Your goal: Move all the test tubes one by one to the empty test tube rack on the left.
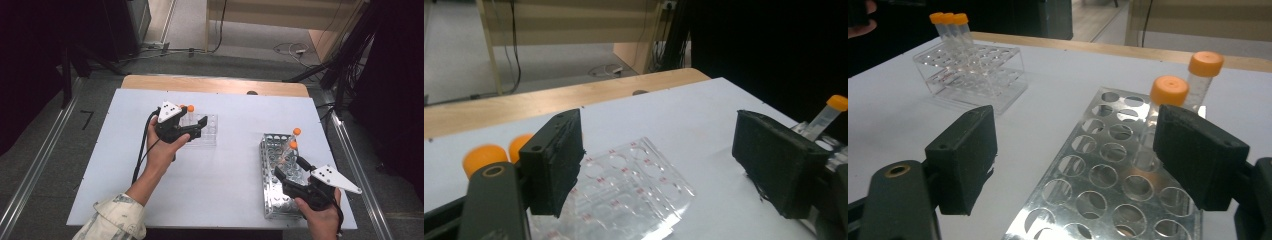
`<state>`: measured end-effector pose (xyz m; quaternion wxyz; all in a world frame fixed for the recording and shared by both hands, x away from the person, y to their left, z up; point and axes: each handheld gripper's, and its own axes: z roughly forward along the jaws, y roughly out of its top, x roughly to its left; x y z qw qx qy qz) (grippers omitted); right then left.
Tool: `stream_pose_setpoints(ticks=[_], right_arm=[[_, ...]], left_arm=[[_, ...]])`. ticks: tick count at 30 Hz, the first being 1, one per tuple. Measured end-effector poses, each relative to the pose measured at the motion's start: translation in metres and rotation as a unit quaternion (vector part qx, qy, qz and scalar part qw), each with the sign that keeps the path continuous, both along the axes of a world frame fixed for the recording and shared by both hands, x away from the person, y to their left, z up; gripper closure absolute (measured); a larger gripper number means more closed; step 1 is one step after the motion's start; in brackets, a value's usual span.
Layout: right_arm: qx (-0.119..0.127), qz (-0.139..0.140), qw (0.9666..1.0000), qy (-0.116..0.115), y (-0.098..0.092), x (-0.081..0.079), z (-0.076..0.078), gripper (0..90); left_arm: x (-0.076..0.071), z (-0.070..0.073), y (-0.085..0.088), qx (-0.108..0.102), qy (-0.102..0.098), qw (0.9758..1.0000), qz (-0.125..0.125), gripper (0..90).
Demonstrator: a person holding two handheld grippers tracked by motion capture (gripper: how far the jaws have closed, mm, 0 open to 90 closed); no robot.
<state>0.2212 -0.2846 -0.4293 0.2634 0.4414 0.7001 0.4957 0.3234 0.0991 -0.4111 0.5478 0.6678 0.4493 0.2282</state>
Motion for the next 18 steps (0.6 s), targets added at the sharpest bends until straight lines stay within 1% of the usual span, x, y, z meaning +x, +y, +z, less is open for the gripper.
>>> stream_pose_setpoints(ticks=[3,6,8,12,14,15,18], right_arm=[[0.002,-0.008,1.0000,-0.001,-0.006,0.002,0.002,16.5],[0.003,-0.016,0.9999,0.000,-0.012,0.004,0.002,16.6],[0.002,-0.019,0.9998,0.000,-0.015,0.006,0.002,16.6],[-0.006,-0.023,0.9997,-0.005,-0.020,0.010,0.001,16.9],[-0.007,-0.028,0.9996,-0.006,-0.023,0.013,0.000,17.1],[-0.009,-0.029,0.9995,-0.007,-0.024,0.014,-0.001,17.2],[-0.010,-0.031,0.9994,-0.009,-0.027,0.019,-0.002,18.1]], left_arm=[[-0.006,-0.005,-0.005,0.001,0.010,0.9999,-0.009,19.0],[-0.010,-0.009,-0.008,0.003,0.013,0.9998,-0.016,18.1],[-0.012,-0.012,-0.009,0.004,0.012,0.9997,-0.019,17.5],[-0.017,-0.016,-0.011,0.017,0.007,0.9995,-0.024,16.7],[-0.020,-0.017,-0.012,0.018,0.005,0.9995,-0.025,16.7],[-0.020,-0.018,-0.013,0.023,0.003,0.9994,-0.026,16.4],[-0.021,-0.020,-0.013,0.028,0.001,0.9993,-0.024,16.1]])
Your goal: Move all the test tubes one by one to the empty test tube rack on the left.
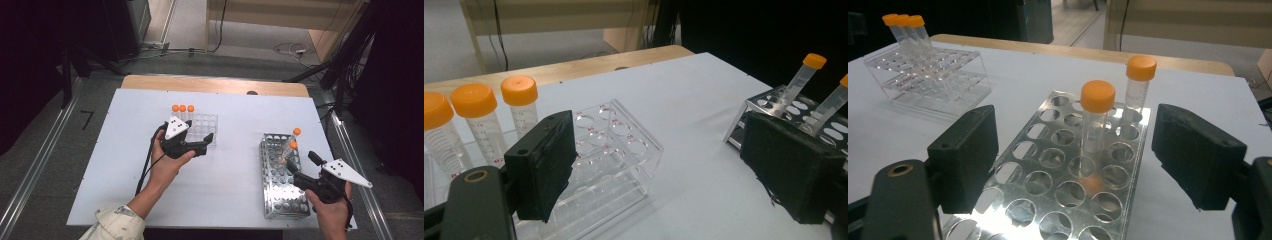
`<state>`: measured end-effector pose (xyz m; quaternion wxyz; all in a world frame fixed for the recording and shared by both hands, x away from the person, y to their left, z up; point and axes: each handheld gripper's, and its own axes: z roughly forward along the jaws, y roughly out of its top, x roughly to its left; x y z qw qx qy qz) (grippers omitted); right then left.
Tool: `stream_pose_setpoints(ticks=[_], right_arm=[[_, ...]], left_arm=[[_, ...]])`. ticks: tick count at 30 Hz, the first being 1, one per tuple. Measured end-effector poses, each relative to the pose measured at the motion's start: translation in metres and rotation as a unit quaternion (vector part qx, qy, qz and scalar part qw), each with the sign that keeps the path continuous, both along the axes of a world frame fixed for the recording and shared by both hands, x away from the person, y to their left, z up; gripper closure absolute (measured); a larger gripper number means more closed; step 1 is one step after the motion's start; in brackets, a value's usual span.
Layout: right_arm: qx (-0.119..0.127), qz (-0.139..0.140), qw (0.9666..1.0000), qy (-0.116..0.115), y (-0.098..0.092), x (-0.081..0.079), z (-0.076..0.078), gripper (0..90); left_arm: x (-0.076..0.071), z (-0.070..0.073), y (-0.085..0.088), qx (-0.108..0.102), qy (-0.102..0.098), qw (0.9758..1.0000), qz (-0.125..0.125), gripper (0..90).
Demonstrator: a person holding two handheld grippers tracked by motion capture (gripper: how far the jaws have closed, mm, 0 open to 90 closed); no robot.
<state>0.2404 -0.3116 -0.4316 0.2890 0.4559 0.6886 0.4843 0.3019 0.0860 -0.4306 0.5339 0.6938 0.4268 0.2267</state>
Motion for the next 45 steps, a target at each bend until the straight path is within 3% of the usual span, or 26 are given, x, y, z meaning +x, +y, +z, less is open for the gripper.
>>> stream_pose_setpoints(ticks=[6,10,24,37,45], right_arm=[[0.003,-0.003,1.0000,0.000,-0.005,0.012,-0.005,21.3],[0.012,0.000,0.9999,0.005,-0.010,0.023,-0.010,28.4],[0.001,0.066,0.9978,0.002,-0.014,0.051,-0.030,59.9],[-0.014,0.090,0.9957,0.014,-0.013,0.061,-0.036,71.0],[-0.017,0.087,0.9961,-0.002,-0.013,0.059,-0.028,71.8]], left_arm=[[-0.001,-0.004,0.000,0.000,0.005,1.0000,-0.001,16.0],[0.000,-0.004,0.000,-0.004,0.005,1.0000,-0.001,16.1],[0.000,-0.007,-0.001,-0.002,0.009,1.0000,-0.002,16.0],[0.000,-0.010,-0.003,0.000,0.015,0.9999,-0.007,16.1],[0.000,-0.010,-0.003,0.000,0.014,0.9999,-0.007,16.0]])
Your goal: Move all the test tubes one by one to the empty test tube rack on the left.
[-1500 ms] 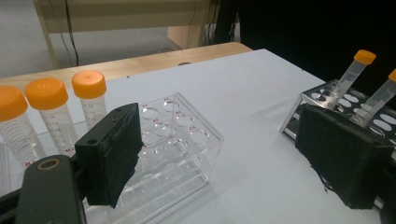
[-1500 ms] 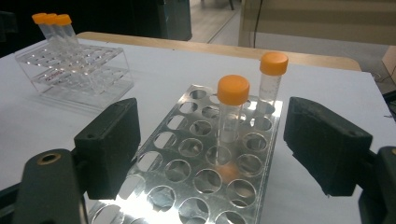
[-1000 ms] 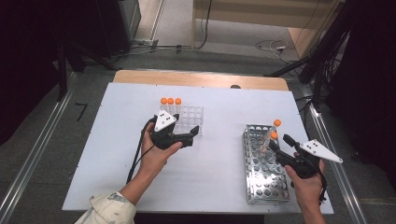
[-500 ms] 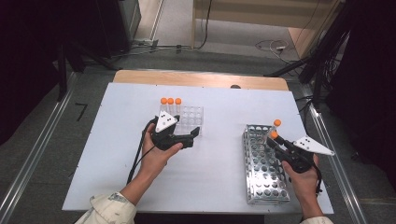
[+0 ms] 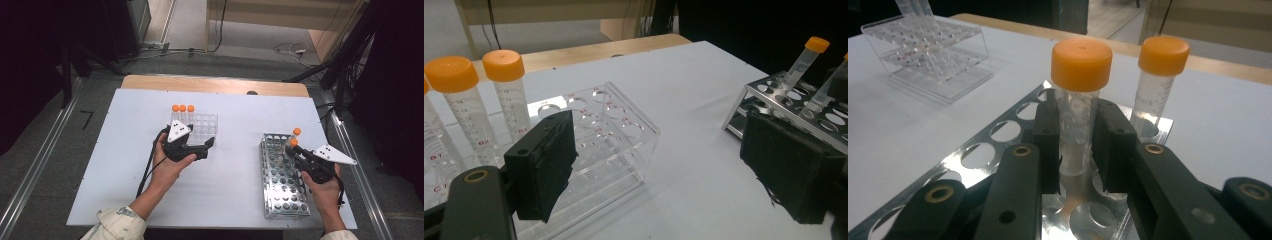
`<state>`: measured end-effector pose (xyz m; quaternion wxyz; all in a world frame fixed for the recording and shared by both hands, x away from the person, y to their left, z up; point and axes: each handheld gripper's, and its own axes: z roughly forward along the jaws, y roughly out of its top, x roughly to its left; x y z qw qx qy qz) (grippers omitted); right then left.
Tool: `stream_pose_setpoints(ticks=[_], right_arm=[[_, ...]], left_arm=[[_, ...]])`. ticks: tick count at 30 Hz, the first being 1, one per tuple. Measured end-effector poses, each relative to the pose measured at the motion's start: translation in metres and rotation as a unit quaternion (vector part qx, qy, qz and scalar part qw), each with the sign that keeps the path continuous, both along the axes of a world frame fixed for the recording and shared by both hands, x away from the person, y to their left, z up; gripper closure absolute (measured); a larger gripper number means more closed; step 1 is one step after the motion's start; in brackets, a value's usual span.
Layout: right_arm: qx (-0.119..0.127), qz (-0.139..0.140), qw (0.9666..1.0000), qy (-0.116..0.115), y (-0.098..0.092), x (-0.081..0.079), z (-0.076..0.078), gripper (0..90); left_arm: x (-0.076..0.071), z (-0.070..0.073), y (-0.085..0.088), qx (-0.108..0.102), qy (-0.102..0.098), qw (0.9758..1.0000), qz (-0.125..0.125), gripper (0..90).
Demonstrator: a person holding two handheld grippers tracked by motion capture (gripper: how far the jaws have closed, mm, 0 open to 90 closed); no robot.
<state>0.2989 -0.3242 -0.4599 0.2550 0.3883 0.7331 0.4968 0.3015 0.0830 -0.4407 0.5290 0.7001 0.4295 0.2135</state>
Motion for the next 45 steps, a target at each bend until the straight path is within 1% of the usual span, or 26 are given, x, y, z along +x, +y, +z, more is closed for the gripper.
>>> stream_pose_setpoints(ticks=[6,11,13,17,21,28,34,36,39,41,45], right_arm=[[0.003,-0.005,0.9998,-0.019,0.003,-0.006,0.013,71.9],[-0.001,-0.015,0.9993,-0.034,0.004,-0.010,0.023,71.9],[0.004,-0.018,0.9991,-0.037,0.004,-0.012,0.027,72.0],[0.008,-0.022,0.9984,-0.051,0.005,-0.019,0.038,72.0],[0.016,-0.017,0.9979,-0.060,0.009,-0.025,0.048,72.0],[0.023,0.002,0.9984,-0.051,0.029,-0.030,0.058,72.0],[0.018,0.034,0.9983,-0.043,0.059,-0.034,0.067,72.0],[0.016,0.043,0.9982,-0.038,0.069,-0.035,0.069,72.0],[0.009,0.052,0.9983,-0.023,0.085,-0.033,0.068,72.0],[-0.001,0.056,0.9984,-0.009,0.096,-0.031,0.065,72.0],[-0.013,0.069,0.9975,0.007,0.115,-0.029,0.058,72.1]], left_arm=[[-0.001,0.001,-0.001,-0.001,-0.001,1.0000,0.000,16.0],[-0.002,0.002,-0.001,0.000,-0.002,1.0000,-0.001,15.8],[-0.002,0.002,-0.001,0.000,-0.002,1.0000,-0.001,15.7],[-0.002,0.004,-0.001,-0.001,-0.005,1.0000,-0.001,15.2],[-0.002,0.004,-0.001,0.001,-0.002,1.0000,-0.003,14.4],[-0.005,0.009,-0.002,-0.005,-0.010,0.9999,-0.007,14.3],[-0.013,0.022,-0.008,-0.023,-0.022,0.9992,-0.024,14.3],[-0.016,0.026,-0.010,-0.025,-0.022,0.9989,-0.032,14.3],[-0.021,0.031,-0.013,-0.028,-0.030,0.9983,-0.041,14.4],[-0.024,0.034,-0.014,-0.031,-0.034,0.9979,-0.046,14.4],[-0.029,0.038,-0.018,-0.031,-0.038,0.9970,-0.059,14.5]])
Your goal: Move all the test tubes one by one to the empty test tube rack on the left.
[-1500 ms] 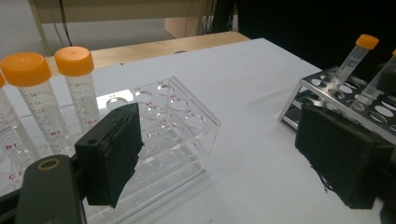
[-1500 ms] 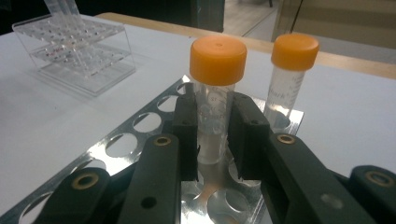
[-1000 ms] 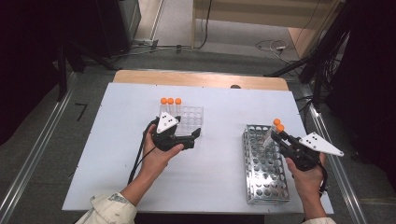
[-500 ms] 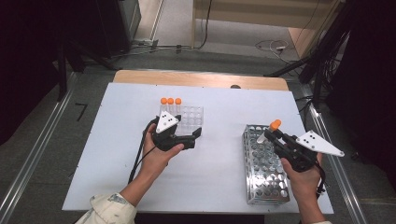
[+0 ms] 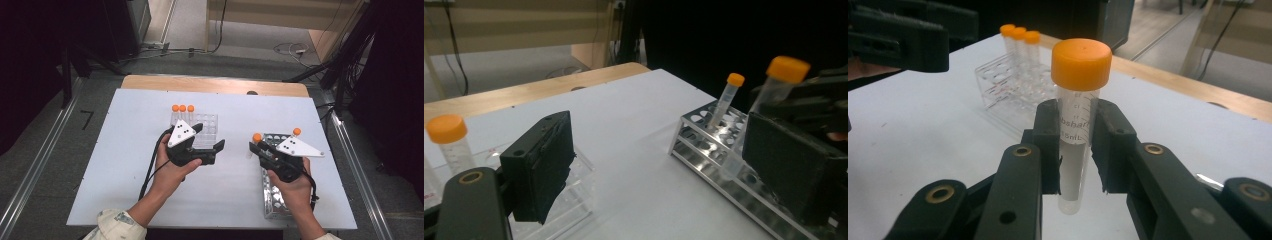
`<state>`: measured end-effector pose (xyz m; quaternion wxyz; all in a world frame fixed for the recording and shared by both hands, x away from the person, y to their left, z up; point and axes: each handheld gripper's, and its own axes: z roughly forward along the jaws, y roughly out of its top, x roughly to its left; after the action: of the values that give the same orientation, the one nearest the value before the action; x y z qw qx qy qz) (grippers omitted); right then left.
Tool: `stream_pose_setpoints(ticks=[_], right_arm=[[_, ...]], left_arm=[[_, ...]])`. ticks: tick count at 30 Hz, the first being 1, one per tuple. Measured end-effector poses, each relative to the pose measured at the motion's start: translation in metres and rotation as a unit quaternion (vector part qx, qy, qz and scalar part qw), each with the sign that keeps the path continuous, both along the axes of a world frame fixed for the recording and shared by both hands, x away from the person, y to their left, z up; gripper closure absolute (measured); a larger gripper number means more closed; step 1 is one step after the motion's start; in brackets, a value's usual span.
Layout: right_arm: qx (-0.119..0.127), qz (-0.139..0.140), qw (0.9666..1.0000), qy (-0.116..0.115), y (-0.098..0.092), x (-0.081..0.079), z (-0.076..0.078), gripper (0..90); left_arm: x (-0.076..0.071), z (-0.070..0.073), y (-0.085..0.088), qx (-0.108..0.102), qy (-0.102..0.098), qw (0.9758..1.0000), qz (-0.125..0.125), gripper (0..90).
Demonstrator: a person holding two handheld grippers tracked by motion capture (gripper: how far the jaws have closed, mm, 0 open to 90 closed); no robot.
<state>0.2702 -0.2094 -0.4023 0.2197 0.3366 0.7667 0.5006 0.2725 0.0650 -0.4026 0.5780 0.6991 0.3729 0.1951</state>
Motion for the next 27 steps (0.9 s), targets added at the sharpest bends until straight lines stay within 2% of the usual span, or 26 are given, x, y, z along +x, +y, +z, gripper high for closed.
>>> stream_pose_setpoints(ticks=[12,17,20,22,27], right_arm=[[-0.016,0.038,0.9990,0.019,0.032,-0.004,-0.011,72.0],[-0.015,0.054,0.9982,0.020,0.043,-0.007,-0.013,72.0],[-0.013,0.060,0.9978,0.026,0.049,-0.007,-0.015,72.0],[-0.010,0.066,0.9974,0.028,0.052,-0.007,-0.016,72.0],[-0.002,0.074,0.9969,0.027,0.057,-0.009,-0.014,72.0]], left_arm=[[-0.014,0.004,-0.019,0.002,-0.006,0.9987,-0.050,24.3],[-0.015,0.001,-0.024,0.009,-0.003,0.9984,-0.056,27.3],[-0.016,0.000,-0.025,0.012,-0.008,0.9981,-0.061,30.7],[-0.018,-0.001,-0.027,0.012,-0.017,0.9980,-0.060,36.0],[-0.018,-0.005,-0.028,0.013,-0.023,0.9980,-0.057,49.0]])
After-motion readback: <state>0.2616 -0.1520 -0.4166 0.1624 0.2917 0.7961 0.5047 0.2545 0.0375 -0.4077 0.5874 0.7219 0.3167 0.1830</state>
